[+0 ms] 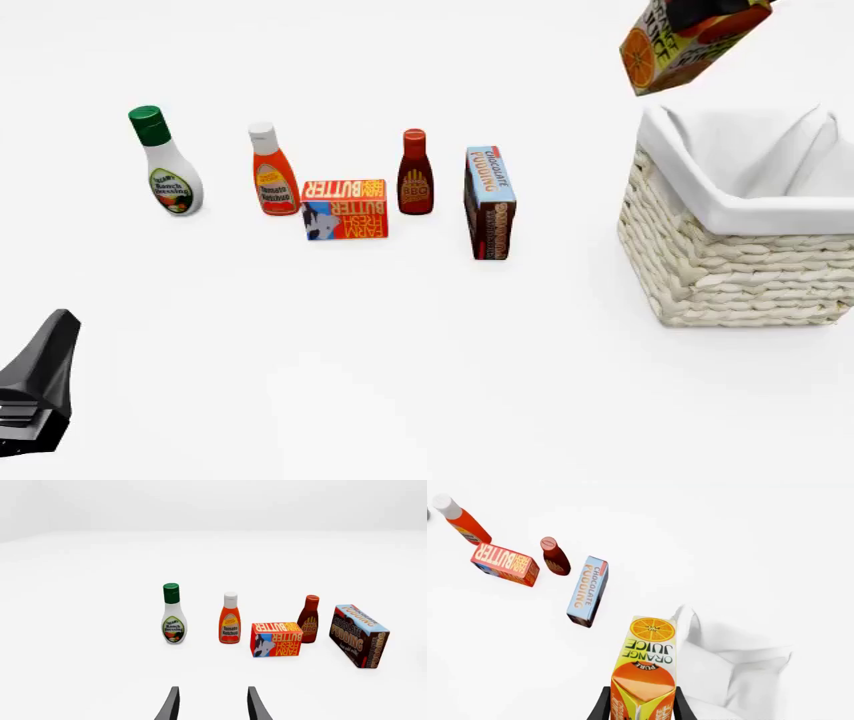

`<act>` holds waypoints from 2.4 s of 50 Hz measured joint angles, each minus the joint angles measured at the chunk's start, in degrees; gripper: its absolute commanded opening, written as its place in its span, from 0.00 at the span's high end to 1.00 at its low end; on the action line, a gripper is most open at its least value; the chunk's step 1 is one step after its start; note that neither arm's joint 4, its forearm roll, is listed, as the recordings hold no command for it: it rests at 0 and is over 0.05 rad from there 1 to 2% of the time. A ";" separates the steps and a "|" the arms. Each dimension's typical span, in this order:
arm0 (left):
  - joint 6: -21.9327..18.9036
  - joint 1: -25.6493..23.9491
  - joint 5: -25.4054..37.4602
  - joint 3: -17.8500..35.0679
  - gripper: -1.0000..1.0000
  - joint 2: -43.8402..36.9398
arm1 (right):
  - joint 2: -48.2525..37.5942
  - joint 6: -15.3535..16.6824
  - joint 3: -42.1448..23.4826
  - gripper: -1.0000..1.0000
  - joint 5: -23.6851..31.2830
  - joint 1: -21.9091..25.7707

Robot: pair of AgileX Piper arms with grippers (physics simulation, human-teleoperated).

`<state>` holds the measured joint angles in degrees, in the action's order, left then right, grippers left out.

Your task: Pick the orange juice and place it in the basket.

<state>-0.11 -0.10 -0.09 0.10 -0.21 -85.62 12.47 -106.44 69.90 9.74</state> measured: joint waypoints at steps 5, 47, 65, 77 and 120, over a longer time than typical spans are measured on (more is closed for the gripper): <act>0.00 0.00 0.00 0.00 0.00 0.00 | 0.49 0.61 -0.40 1.00 0.00 -0.86; 0.00 0.00 0.00 0.00 0.00 0.00 | 7.01 3.25 3.75 1.00 0.00 -12.76; 0.00 0.00 0.00 0.00 0.00 0.00 | 8.56 2.69 5.37 1.00 0.00 -16.15; 0.00 0.00 0.00 0.00 0.00 0.00 | 7.95 0.05 5.05 1.00 0.00 -16.45; 0.00 0.00 0.00 0.00 0.00 0.00 | 3.77 -7.39 6.21 1.00 0.00 -17.94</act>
<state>-0.11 -0.10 -0.09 0.10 -0.21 -81.85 5.09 -100.23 69.90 -8.20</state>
